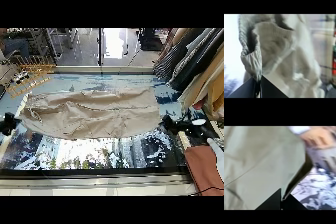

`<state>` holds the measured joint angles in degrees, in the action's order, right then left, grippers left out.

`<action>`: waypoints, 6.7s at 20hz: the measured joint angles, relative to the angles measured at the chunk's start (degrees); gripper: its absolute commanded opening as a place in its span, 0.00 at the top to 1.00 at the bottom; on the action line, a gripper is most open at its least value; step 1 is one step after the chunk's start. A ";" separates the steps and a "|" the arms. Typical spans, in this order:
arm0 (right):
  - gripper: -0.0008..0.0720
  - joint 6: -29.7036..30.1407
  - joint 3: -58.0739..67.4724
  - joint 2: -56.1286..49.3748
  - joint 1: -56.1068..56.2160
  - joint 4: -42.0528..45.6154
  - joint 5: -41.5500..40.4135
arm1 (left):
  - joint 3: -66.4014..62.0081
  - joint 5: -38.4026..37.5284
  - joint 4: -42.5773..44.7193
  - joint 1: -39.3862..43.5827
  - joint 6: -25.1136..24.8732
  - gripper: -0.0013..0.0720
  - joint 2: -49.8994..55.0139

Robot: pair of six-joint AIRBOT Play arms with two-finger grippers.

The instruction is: Fold the clothes and pants, and hang the long-sleeved shirts on hangers.

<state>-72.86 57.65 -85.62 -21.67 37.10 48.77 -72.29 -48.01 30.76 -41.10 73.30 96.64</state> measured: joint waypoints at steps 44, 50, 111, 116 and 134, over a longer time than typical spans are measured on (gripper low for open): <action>0.49 6.03 61.40 -46.16 9.81 -1.09 9.22 | -2.51 -23.41 37.90 -13.11 -2.80 0.04 -12.79; 0.97 9.01 61.83 -46.56 11.67 -0.70 5.16 | -2.45 -24.96 37.75 -13.11 -2.80 0.04 -12.79; 0.97 4.52 -28.39 27.41 -13.29 19.12 22.40 | 2.34 -15.45 40.26 -18.58 5.25 0.97 -6.62; 0.97 2.82 -17.33 35.82 -11.39 15.39 26.01 | -5.90 -21.31 30.34 -18.58 1.62 0.97 -9.70; 0.25 -5.64 39.87 -23.30 10.58 16.22 -3.43 | -12.44 20.04 -2.29 3.74 3.08 0.02 5.64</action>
<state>-78.50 97.51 -108.92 -11.09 53.32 45.34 -84.73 -27.97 28.47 -37.36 76.38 102.28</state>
